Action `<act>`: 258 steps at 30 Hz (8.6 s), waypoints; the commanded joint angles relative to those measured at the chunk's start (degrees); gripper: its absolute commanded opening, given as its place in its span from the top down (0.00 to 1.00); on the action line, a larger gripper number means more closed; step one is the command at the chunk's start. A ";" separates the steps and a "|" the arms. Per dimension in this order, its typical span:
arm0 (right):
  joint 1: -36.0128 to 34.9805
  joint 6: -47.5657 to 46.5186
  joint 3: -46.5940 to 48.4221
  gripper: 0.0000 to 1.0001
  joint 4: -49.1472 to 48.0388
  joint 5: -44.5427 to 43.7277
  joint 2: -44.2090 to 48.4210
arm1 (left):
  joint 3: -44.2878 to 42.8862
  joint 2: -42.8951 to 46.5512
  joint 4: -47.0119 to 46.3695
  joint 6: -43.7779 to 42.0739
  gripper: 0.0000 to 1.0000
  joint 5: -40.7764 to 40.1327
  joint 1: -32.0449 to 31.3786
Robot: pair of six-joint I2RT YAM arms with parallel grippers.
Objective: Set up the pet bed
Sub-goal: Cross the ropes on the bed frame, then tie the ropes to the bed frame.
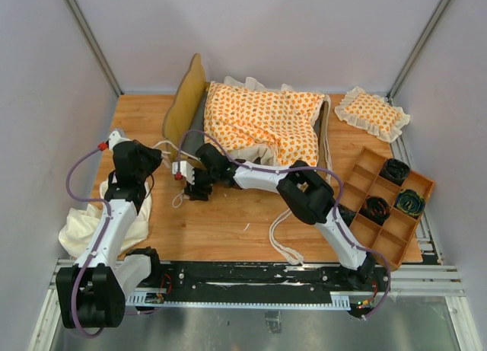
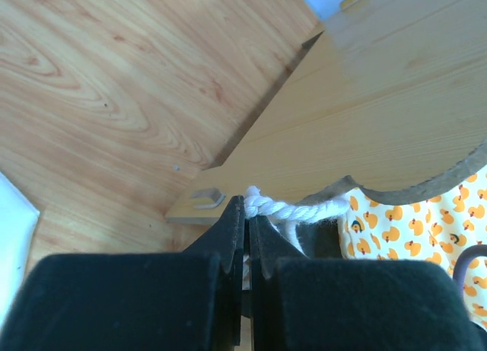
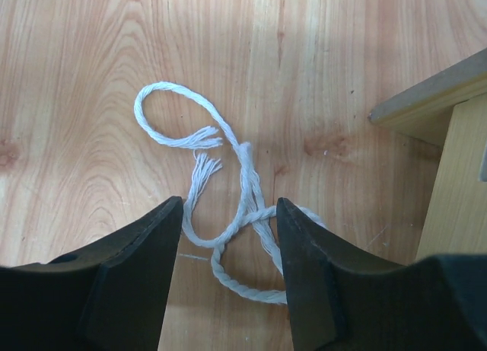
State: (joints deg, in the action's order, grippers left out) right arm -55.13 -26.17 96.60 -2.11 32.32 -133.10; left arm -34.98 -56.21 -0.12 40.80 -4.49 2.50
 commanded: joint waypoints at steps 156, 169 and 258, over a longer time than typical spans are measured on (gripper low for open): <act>3.57 40.56 -51.02 0.50 -19.07 -26.45 61.32 | 6.42 8.60 3.94 -7.78 1.00 -22.77 -32.93; -13.50 46.15 -41.11 0.53 -36.16 -44.69 32.05 | -4.42 3.57 4.59 -11.68 1.00 -8.58 -19.03; -9.11 42.96 -51.20 1.00 -30.22 -56.06 36.55 | 13.69 14.03 -0.44 -3.48 0.48 0.60 -5.31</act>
State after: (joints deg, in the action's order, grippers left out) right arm -64.86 17.82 43.59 -31.11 -25.15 -97.30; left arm -26.15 -45.78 11.81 41.36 -12.73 -0.99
